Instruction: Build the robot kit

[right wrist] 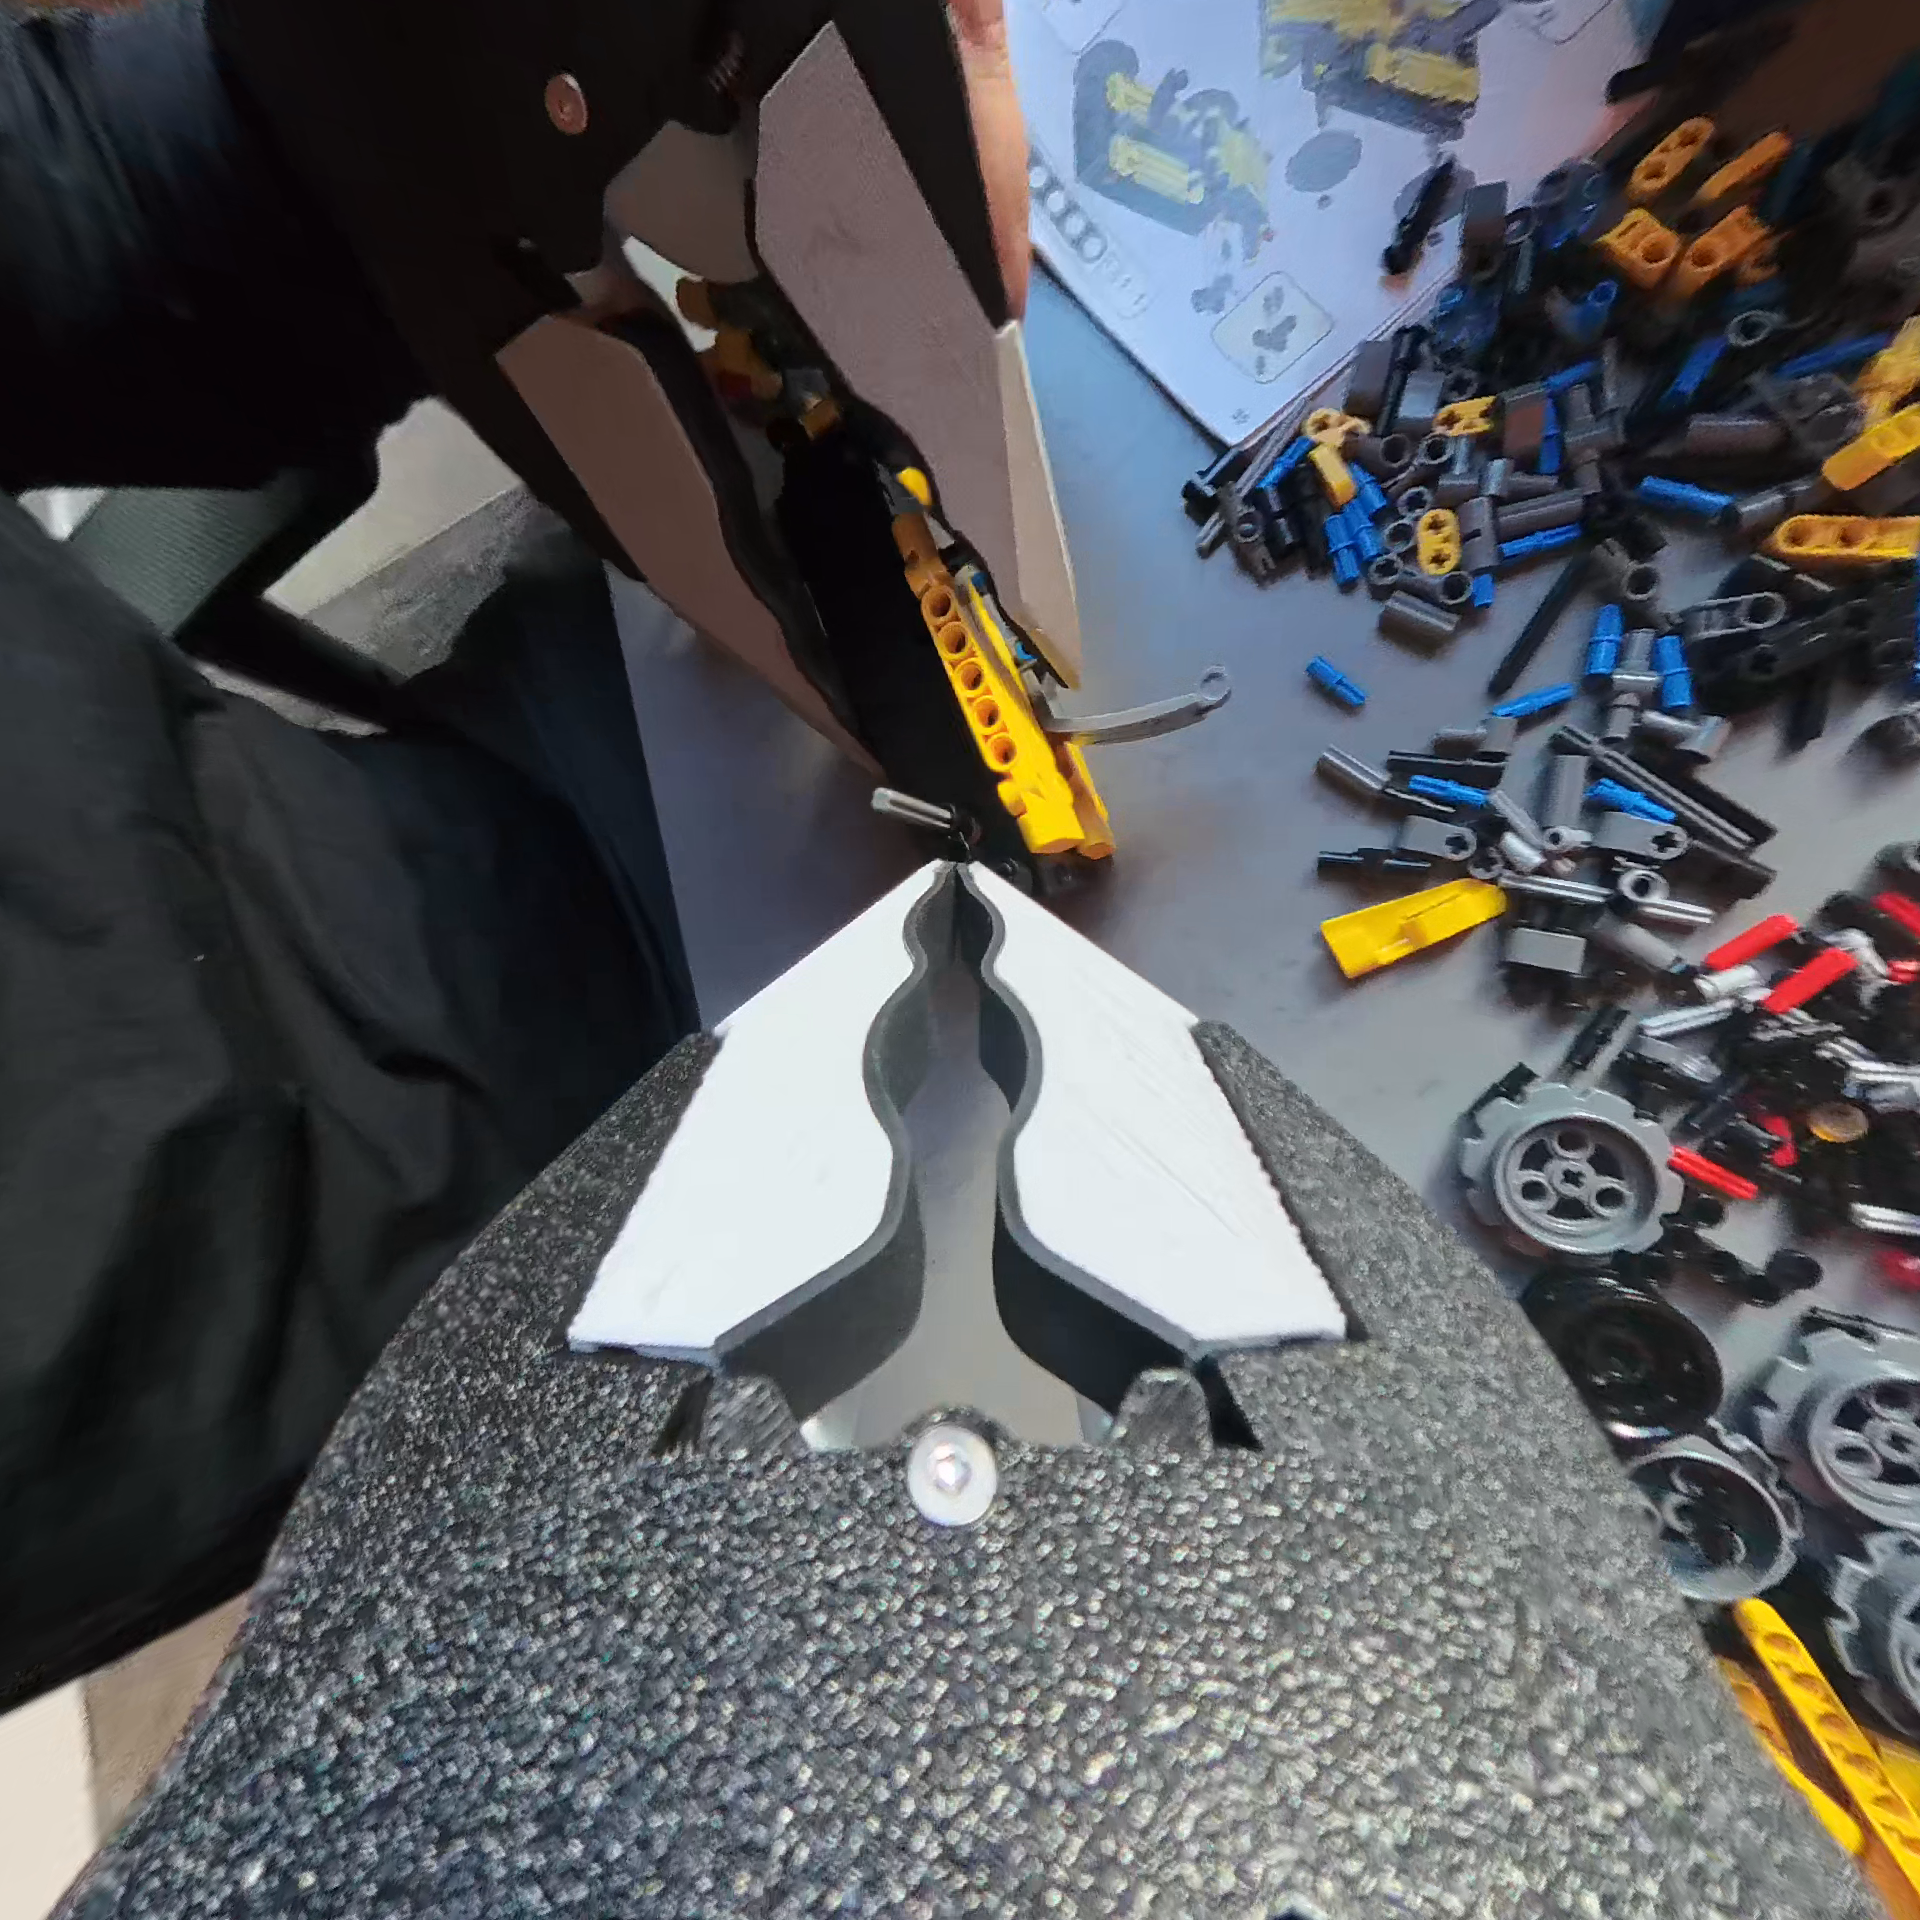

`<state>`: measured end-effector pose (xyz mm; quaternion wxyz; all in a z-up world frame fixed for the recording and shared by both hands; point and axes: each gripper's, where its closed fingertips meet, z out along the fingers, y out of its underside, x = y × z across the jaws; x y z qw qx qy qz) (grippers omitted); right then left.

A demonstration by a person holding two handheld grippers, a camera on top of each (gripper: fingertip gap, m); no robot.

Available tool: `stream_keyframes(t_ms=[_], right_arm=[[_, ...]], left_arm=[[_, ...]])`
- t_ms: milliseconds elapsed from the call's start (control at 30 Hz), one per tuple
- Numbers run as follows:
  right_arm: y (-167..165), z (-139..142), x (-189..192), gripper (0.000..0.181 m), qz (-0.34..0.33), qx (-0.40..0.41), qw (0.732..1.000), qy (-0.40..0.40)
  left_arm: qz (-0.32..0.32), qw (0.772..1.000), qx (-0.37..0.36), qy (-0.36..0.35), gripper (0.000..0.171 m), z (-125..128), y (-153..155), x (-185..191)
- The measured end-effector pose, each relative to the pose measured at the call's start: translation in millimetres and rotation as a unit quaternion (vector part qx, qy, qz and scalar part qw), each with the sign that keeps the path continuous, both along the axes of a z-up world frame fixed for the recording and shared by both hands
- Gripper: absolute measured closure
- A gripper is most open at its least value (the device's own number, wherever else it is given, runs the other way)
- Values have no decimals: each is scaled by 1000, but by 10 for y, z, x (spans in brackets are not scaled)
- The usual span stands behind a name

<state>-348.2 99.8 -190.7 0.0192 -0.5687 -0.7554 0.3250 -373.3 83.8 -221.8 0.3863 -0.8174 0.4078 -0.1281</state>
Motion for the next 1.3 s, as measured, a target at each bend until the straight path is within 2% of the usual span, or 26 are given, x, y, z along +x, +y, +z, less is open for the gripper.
stream_keyframes(t_ms=[67, 200, 267, 333, 500, 533, 733, 800, 933, 1133, 1300], right_arm=[[46, 9, 7, 181, -10, 30, 999, 5], [39, 55, 35, 181, 50, 167, 984, 34], [42, 108, 9, 165, 64, 221, 972, 43], [85, 103, 0, 165, 60, 248, 966, 35], [129, -44, 45, 164, 29, 210, 977, -14], [106, -40, 52, 174, 33, 202, 979, -14], [109, -37, 46, 177, 50, 234, 970, -44], [105, -49, 43, 177, 45, 223, 972, -62], [113, -79, 58, 178, 33, 175, 981, -81], [106, -89, 88, 178, -22, 43, 994, -101], [109, -85, 47, 178, 52, 174, 975, -131]], left_arm=[[3, 1000, 2, -5, 129, 4, 16, 0], [0, 1000, 5, -20, 130, 16, 27, 17], [0, 1000, 6, -28, 130, 20, 38, 23], [1, 999, 6, -38, 129, 25, 49, 28], [3, 999, 12, -38, 129, 28, 46, 36], [5, 999, 12, -39, 130, 30, 47, 37], [5, 999, 13, -41, 129, 32, 46, 39], [7, 999, 11, -44, 130, 32, 49, 38], [8, 999, 7, -53, 130, 36, 46, 39], [10, 999, 10, -51, 130, 38, 49, 39], [17, 998, 5, -60, 130, 40, 56, 32]])
